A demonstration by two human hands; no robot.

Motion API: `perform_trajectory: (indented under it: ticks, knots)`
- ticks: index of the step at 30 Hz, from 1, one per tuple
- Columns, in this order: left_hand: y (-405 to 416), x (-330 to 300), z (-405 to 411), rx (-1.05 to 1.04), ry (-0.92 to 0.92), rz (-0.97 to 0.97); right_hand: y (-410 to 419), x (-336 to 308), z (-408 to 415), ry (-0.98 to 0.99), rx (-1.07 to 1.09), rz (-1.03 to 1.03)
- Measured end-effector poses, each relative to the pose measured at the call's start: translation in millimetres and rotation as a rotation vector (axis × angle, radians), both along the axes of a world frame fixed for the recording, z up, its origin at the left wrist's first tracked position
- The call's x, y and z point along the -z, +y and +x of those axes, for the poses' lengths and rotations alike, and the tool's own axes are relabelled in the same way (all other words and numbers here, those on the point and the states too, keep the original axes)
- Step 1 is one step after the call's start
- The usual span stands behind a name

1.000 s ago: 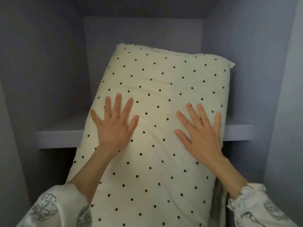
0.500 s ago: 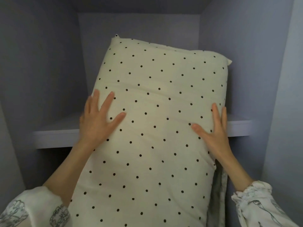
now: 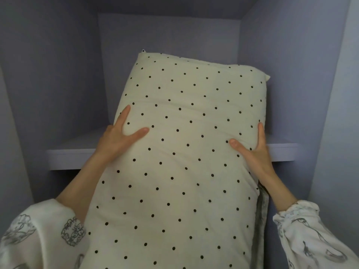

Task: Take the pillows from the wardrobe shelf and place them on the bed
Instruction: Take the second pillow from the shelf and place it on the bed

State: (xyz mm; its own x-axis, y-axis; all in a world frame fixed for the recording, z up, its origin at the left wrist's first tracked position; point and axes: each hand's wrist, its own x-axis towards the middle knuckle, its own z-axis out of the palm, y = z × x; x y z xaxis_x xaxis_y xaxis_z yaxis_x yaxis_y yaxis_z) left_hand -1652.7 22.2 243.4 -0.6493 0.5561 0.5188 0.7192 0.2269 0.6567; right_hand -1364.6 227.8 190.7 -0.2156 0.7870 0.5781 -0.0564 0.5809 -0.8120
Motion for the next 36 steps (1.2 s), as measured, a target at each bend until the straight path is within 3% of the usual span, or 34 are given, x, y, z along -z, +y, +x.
perform_trajectory:
  ticks: [4, 14, 22, 36]
  knots:
    - [2, -2, 2, -0.026, -0.008, -0.027, 0, -6, 2, -0.001, -0.041, -0.028]
    - [-40, 44, 39, 0.023, -0.073, 0.16, -21, 11, 16, -0.045, -0.054, 0.029]
    - [-114, 107, 113, -0.245, -0.166, 0.16, -65, 61, 41, -0.159, -0.171, 0.026]
    - [-276, 234, 327, -0.673, -0.357, 0.032, -160, 175, 131, -0.503, -0.555, -0.116]
